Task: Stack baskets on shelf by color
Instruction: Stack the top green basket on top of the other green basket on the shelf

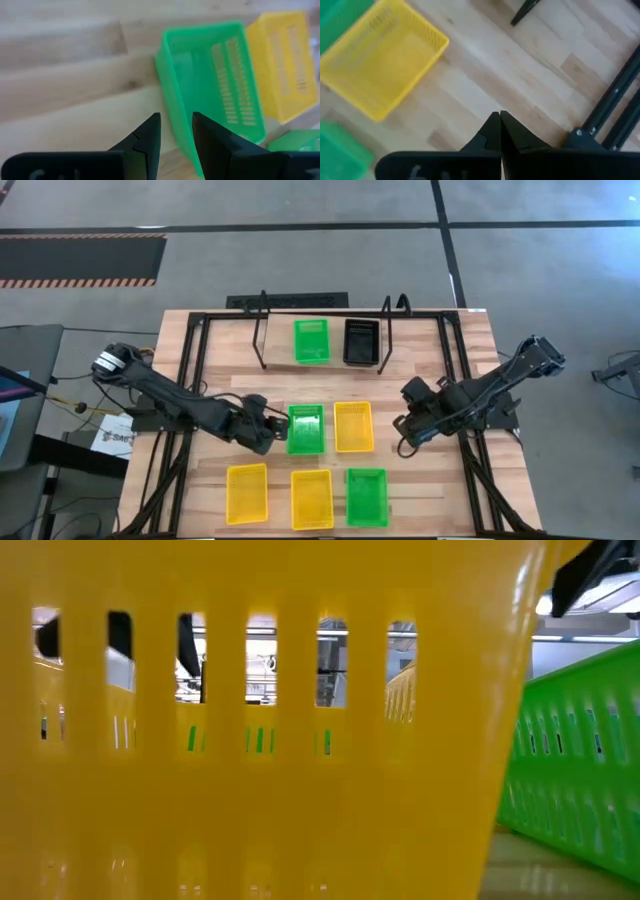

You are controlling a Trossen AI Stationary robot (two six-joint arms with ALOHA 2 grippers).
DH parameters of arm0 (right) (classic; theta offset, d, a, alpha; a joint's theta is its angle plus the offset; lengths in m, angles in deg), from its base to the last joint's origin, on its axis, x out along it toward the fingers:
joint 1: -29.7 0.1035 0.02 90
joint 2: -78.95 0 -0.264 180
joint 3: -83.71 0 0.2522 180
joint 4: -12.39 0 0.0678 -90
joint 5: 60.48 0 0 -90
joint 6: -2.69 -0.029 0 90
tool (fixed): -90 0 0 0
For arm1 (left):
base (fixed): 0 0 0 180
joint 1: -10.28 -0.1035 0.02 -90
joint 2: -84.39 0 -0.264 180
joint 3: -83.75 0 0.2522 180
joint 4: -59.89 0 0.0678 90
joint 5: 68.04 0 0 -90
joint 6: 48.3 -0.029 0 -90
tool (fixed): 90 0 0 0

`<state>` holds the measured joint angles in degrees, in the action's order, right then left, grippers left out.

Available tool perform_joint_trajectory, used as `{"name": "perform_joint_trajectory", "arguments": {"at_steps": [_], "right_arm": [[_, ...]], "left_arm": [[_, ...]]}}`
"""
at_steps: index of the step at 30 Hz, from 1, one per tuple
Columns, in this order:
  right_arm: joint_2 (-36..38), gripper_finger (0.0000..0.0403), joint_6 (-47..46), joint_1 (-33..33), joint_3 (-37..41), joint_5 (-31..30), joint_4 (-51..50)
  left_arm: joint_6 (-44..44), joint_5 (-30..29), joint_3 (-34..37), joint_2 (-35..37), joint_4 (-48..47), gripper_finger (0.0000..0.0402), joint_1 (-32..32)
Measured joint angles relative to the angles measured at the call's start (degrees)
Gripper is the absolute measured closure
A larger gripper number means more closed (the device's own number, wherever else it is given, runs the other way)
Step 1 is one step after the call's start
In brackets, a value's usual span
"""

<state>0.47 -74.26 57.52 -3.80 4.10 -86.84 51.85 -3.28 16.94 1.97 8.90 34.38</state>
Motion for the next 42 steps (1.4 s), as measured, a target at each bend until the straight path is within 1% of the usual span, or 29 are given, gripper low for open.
{"name": "perform_joint_trajectory", "arguments": {"at_steps": [3,7,9,12,19,21,24,28,32,34,36,38,42], "right_arm": [[0.3,0.0394,1.7,-1.4,-0.1,-1.4,1.8],[0.8,0.0394,6.2,-2.7,-0.1,-1.5,4.3],[0.9,0.0394,8.1,-3.3,-0.1,-1.5,5.2],[1.1,0.0394,10.2,-3.9,-0.1,-1.5,6.0],[1.1,0.0394,13.0,-4.4,-0.1,-1.5,6.6],[1.1,0.0394,13.0,-4.4,-0.1,-1.5,6.7],[1.1,0.0394,13.9,-4.4,-0.1,-1.5,6.6],[1.0,0.0394,15.1,-4.4,-0.1,-1.9,6.5],[1.8,0.0397,16.1,-4.7,-0.1,-2.9,5.6],[2.9,0.0399,16.1,-4.7,-0.1,-3.2,4.5],[4.6,0.04,15.7,-4.7,-0.1,-3.4,3.4],[6.5,0.0399,15.2,-4.7,-0.2,-4.3,2.0],[11.6,0.0399,11.8,-3.9,-0.2,-7.8,-0.6]], "left_arm": [[-0.9,3.5,0.0,-4.1,5.0,0.0304,-1.0],[-2.3,10.1,-0.1,-8.6,9.7,0.0304,-3.0],[-2.9,12.5,-0.6,-10.1,9.7,0.0304,-4.1],[-4.6,14.3,-1.5,-11.4,10.0,0.0304,-5.9],[-8.9,14.2,-2.0,-10.9,9.9,0.0308,-9.5],[-11.1,14.5,-2.0,-10.9,9.6,0.033,-10.4],[-13.3,13.7,-2.0,-10.9,9.5,0.0385,-11.2],[-15.6,13.3,-2.2,-10.9,9.7,0.0398,-11.8],[-20.4,13.4,-6.6,-10.4,8.8,0.04,-11.3],[-22.7,12.0,-10.9,-9.2,5.1,0.04,-10.9],[-24.5,9.0,-16.2,-7.4,-1.8,0.0401,-10.2],[-26.0,3.9,-22.6,-5.9,-9.0,0.0401,-9.7],[-26.5,-8.9,-36.7,-4.3,-26.8,0.0401,-8.9]]}}
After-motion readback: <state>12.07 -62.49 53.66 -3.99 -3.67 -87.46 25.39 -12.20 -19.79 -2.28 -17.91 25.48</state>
